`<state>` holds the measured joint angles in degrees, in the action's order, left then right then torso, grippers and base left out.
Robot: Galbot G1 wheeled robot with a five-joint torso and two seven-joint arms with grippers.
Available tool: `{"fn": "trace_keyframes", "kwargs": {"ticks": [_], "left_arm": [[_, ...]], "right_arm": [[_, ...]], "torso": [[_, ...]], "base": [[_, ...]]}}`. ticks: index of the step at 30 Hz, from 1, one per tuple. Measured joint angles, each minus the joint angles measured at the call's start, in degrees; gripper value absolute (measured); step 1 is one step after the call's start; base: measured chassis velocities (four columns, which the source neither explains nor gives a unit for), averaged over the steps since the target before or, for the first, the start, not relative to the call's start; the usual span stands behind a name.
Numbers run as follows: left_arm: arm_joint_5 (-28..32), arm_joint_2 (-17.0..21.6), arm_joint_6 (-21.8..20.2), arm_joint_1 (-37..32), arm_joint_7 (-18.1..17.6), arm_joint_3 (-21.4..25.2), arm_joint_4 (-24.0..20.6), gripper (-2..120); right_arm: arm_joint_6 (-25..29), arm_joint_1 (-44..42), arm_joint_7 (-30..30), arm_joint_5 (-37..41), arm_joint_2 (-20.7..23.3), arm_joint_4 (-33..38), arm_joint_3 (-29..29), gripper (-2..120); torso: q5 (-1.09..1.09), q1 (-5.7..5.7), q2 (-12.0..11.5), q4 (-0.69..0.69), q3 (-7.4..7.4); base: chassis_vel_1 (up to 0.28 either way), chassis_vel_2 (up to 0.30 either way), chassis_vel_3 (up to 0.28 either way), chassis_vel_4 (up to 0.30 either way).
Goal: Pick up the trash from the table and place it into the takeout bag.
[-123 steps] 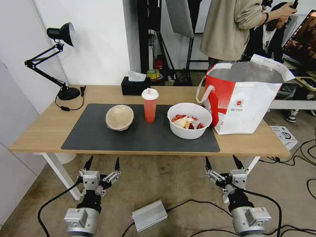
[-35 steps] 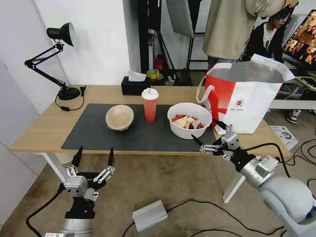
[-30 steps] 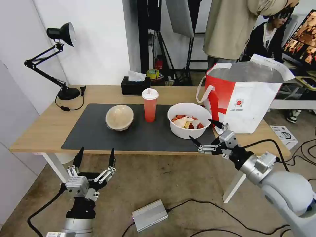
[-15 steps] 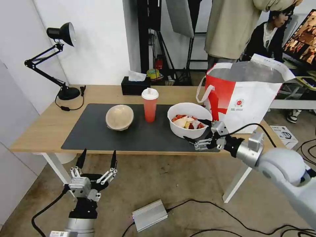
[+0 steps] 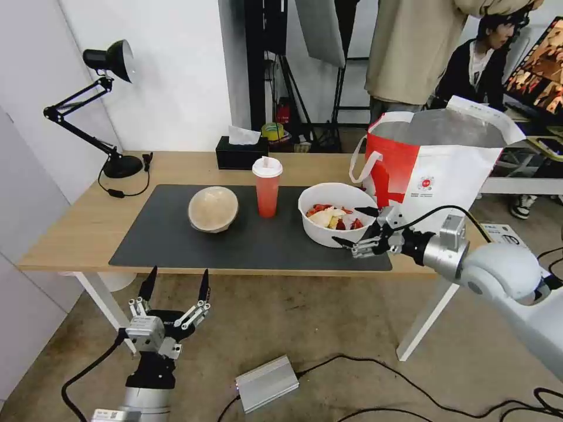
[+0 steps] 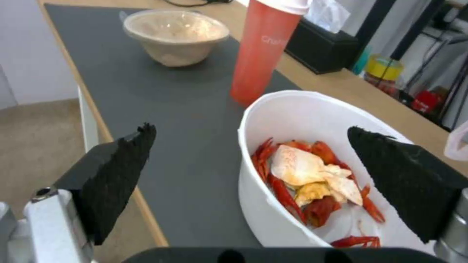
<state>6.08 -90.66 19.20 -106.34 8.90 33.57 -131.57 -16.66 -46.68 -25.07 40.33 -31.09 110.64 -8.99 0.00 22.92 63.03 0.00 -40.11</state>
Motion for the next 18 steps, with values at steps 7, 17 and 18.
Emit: {"fn": "trace_keyframes", "kwargs": {"ticks": [7,17,18], "left_arm": [[0.32,0.13,0.15,0.27,0.25,0.33,0.48,100],[0.6,0.11,0.38,0.98,0.16,1.13,2.47,100],[0.68,0.12,0.38,1.07,0.09,1.22,2.69,100]], "right_arm": [[-0.65,6.68,-2.59,0.14,0.75,-2.76,6.42,100],[-1.13,18.34,-3.13,0.27,-1.43,-8.16,17.85,100],[-1.14,19.4,-3.13,0.33,-1.75,-8.64,19.05,100]], "torso": [[0.0,0.0,0.0,0.0,0.0],[0.0,0.0,0.0,0.01,0.0],[-0.01,0.0,0.0,0.01,0.0]], "base": [[0.0,0.0,0.0,0.0],[0.0,0.0,0.0,0.0],[0.0,0.0,0.0,0.0]]}}
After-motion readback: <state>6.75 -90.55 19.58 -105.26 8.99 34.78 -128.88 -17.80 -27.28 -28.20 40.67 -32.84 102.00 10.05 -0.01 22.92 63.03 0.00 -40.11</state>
